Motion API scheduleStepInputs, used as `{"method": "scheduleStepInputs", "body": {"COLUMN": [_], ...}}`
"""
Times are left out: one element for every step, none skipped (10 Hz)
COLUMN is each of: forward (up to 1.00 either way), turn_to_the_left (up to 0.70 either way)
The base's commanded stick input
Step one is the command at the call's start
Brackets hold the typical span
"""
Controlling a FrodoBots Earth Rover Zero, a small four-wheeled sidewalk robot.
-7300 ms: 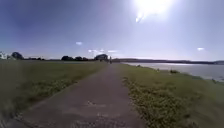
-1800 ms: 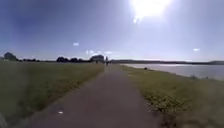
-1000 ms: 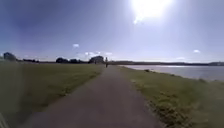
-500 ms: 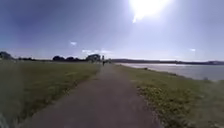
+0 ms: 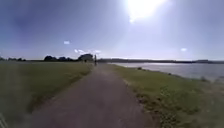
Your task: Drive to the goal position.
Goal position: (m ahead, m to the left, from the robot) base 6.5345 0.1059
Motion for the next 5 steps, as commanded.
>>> {"method": "scheduleStepInputs", "body": {"forward": [0.70,0.70,0.70,0.70,0.70], "turn_to_the_left": [0.00,0.00,0.00,0.00,0.00]}}
